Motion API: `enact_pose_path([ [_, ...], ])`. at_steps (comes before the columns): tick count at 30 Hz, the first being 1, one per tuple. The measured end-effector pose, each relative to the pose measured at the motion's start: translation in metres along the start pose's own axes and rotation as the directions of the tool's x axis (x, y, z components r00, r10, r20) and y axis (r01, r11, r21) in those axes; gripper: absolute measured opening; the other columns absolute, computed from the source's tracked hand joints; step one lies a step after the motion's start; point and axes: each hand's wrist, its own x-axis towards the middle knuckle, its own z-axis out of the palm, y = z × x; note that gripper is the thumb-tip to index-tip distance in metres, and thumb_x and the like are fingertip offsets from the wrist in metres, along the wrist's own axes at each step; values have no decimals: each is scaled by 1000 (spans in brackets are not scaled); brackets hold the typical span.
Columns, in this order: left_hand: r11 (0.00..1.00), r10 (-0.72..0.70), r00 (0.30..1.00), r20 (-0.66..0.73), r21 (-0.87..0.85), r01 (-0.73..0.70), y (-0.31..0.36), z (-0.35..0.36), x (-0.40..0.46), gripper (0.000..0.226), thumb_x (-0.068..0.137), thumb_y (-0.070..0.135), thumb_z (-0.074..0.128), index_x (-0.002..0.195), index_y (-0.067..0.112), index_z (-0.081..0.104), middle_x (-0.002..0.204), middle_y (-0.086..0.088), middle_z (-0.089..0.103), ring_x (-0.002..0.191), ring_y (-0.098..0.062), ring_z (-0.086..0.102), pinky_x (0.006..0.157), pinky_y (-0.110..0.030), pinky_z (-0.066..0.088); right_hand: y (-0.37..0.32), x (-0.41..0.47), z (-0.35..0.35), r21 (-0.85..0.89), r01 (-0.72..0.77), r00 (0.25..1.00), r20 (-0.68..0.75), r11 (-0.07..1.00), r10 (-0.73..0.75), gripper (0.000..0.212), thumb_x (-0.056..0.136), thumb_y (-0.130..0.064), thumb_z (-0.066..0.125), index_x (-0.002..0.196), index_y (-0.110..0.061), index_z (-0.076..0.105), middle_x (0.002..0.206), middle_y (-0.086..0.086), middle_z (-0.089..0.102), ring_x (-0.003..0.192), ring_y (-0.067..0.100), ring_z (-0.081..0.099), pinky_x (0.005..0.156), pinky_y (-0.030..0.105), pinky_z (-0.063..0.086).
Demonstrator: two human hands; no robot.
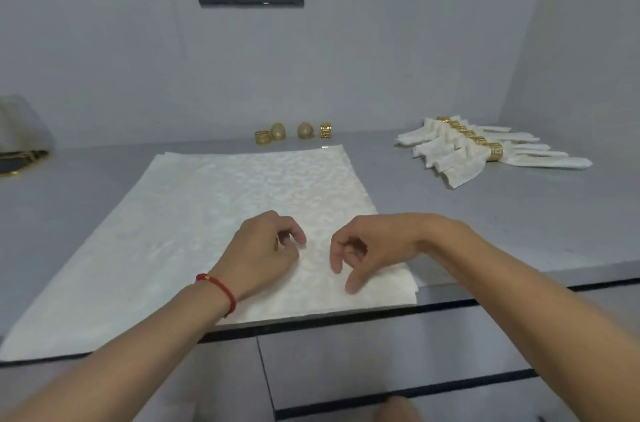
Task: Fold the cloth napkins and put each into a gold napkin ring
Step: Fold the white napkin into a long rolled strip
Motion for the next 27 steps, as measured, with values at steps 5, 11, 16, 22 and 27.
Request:
enact_pose_path([
  [5, 994, 108, 981, 160, 5, -111, -2, -10, -39, 19, 90, 53, 58, 93, 38, 69, 97, 17, 64, 92, -1, 56, 83, -21, 47, -9, 7, -1, 1, -56, 998, 28, 998, 56, 18, 83, -33, 84, 95, -23, 75, 69, -5, 47, 67, 11, 45, 71, 24, 41],
  [11, 984, 115, 982, 146, 121, -134, -8, -11, -40, 32, 98, 49, 51, 88, 19, 60, 89, 12, 53, 82, -6, 50, 68, -21, 34, -11, 14, -4, 17, 47, 933, -359, 999, -38, 14, 94, -36, 73, 87, -24, 74, 85, -7, 70, 78, 17, 61, 76, 28, 50],
  [16, 946, -26, 989, -143, 315, 71, -20, -21, -38, 30, 107, 32, 30, 86, 19, 46, 80, 3, 53, 77, -21, 51, 69, -34, 41, 10, 21, -3, -138, -21, 908, -418, 990, -39, 44, 88, -47, 76, 129, -40, 62, 130, -27, 61, 116, -7, 55, 98, 22, 45],
  [22, 937, -81, 997, -15, 340, 82, -25, -9, -37, 7, 100, 14, 37, 98, 20, 38, 76, 4, 49, 70, -22, 47, 60, -32, 34, 46, 33, 0, -36, 32, 708, -705, 999, -48, 24, 98, -7, 60, 92, -23, 78, 91, -14, 76, 89, 8, 71, 83, 38, 57],
  [27, 983, 43, 994, 98, 172, -59, -31, -10, -23, 14, 103, 22, 35, 100, 23, 48, 83, 1, 58, 76, -22, 53, 72, -38, 47, 52, 2, -7, -106, -101, 742, -671, 989, 4, 21, 103, -15, 57, 96, -23, 75, 92, -12, 75, 88, 7, 68, 82, 33, 54],
])
